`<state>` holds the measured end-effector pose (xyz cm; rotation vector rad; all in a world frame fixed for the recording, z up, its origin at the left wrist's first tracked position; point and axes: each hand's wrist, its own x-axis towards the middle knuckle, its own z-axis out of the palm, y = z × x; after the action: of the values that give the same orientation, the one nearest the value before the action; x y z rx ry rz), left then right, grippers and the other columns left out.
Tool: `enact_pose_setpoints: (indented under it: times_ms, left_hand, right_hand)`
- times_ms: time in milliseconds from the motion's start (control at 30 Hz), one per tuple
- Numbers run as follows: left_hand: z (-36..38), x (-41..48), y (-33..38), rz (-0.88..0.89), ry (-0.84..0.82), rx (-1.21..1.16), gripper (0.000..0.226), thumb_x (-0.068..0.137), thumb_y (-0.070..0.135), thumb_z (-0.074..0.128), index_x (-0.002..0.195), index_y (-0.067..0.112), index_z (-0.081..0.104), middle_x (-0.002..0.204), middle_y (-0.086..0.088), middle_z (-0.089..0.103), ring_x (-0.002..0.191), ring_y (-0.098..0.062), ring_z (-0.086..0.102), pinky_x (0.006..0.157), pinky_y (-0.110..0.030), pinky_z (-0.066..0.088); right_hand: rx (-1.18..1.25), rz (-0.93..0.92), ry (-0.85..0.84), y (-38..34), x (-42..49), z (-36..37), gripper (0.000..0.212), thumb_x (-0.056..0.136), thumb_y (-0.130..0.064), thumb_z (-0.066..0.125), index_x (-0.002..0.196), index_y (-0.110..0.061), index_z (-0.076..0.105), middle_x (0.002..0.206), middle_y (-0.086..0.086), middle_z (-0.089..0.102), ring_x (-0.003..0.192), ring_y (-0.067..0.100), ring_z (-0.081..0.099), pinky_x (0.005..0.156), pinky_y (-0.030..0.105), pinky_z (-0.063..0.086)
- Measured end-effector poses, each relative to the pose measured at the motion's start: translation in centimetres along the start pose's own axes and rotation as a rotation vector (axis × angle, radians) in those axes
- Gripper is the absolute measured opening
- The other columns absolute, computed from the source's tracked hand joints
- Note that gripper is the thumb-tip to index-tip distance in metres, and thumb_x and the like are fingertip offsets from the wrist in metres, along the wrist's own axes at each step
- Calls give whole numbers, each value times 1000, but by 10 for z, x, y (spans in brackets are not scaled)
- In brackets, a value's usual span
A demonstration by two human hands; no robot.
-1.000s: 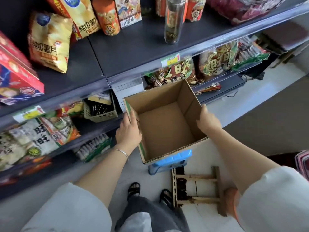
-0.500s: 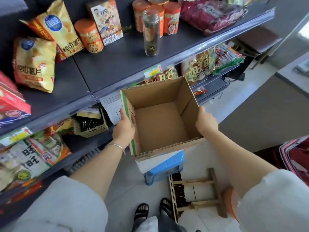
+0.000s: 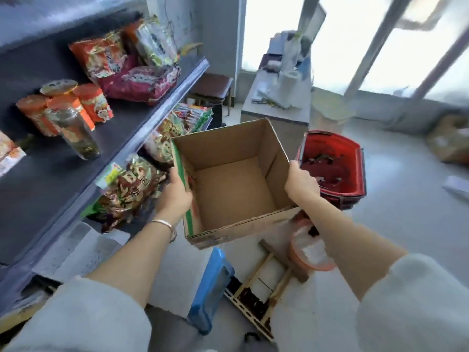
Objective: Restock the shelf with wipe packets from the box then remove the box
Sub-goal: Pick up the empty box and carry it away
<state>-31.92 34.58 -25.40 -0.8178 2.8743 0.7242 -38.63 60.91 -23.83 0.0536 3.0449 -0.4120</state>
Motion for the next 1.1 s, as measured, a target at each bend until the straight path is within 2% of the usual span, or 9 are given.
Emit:
enact_pose_setpoints:
  times_ms: [100, 200, 267, 333, 533, 767, 900, 1000, 1100]
  left_hand:
    - [15, -9, 47, 153, -63, -20, 71, 92, 14, 48, 148, 18, 5, 129, -22, 52, 110, -40, 55, 85, -43, 48]
    - [37, -17, 92, 304, -114, 0, 73, 93, 14, 47, 150, 18, 0, 129, -20, 52, 108, -38, 56, 83, -40, 48]
    - [51, -26, 124, 382, -148, 11, 73, 93, 13, 45, 150, 19, 0, 127, -20, 54, 106, -37, 57, 80, -37, 48]
    - [65, -39, 156, 466, -186, -11, 71, 90, 13, 46, 148, 21, 5, 125, -20, 55, 105, -37, 57, 85, -40, 49]
    - [98, -91, 249, 653, -268, 25, 74, 88, 11, 45, 150, 22, 5, 125, -21, 55, 109, -40, 54, 87, -39, 44]
    - [147, -142, 377, 827, -278, 24, 76, 88, 11, 46, 150, 21, 3, 125, -18, 56, 108, -37, 57, 88, -41, 48]
    - [171, -179, 463, 890, -289, 2, 72, 85, 9, 48, 146, 24, 13, 116, -17, 61, 99, -37, 61, 86, -43, 51]
    - [189, -209, 526, 959, -293, -23, 64, 85, 6, 48, 141, 23, 20, 113, -15, 61, 93, -34, 62, 79, -44, 54]
    - [208, -234, 578, 1020, -296, -24, 61, 87, 4, 47, 140, 21, 22, 112, -14, 61, 91, -30, 61, 76, -42, 53]
  right_hand:
    - [36, 139, 62, 51, -21, -21, 30, 88, 1, 37, 115, -10, 39, 109, 23, 61, 100, 43, 59, 78, 41, 44]
    - [38, 256, 126, 100, -45, -40, 33, 90, 0, 35, 121, -10, 38, 110, 22, 60, 98, 42, 59, 78, 43, 47]
    - [23, 336, 141, 132, -61, -52, 37, 91, 1, 34, 126, -8, 36, 111, 23, 60, 100, 41, 58, 75, 40, 43]
    - [29, 424, 151, 166, -77, -64, 37, 90, 1, 33, 126, -8, 36, 111, 22, 59, 99, 40, 57, 72, 37, 39]
    - [44, 621, 208, 259, -117, -94, 34, 91, -1, 34, 124, -9, 36, 109, 21, 59, 86, 34, 53, 68, 34, 38]
    - [79, 716, 277, 374, -132, -143, 29, 93, -2, 37, 121, -8, 36, 108, 19, 59, 76, 29, 45, 63, 30, 35]
    - [89, 747, 311, 451, -134, -182, 28, 92, -3, 37, 120, -9, 37, 109, 18, 59, 80, 30, 48, 65, 31, 37]
    - [100, 782, 348, 509, -136, -213, 31, 92, -3, 37, 122, -8, 37, 112, 19, 59, 93, 34, 57, 66, 31, 36]
    - [82, 821, 379, 554, -138, -237, 36, 94, -4, 39, 129, -8, 34, 114, 19, 60, 91, 32, 57, 65, 30, 35]
